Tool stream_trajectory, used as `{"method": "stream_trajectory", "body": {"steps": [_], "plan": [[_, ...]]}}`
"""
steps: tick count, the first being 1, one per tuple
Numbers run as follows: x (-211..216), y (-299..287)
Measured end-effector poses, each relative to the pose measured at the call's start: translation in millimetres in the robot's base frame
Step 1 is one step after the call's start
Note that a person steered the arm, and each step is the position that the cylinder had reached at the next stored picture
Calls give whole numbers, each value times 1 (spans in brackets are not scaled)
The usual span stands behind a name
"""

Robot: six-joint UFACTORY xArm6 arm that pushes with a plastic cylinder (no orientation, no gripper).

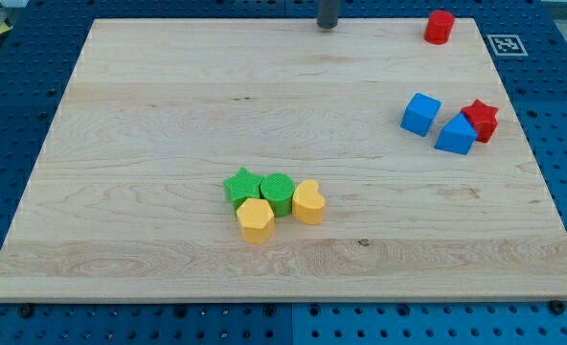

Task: Move the red circle into the blue cube

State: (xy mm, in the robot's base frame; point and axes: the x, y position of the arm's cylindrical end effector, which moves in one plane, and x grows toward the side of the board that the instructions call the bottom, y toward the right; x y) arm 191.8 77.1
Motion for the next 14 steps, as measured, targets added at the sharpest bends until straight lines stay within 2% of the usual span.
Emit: {"method": "stream_trajectory", "body": {"steps": [3,4,5,8,14], "plan": [[0,50],[0,137],[0,170],[1,170],[133,174]]}}
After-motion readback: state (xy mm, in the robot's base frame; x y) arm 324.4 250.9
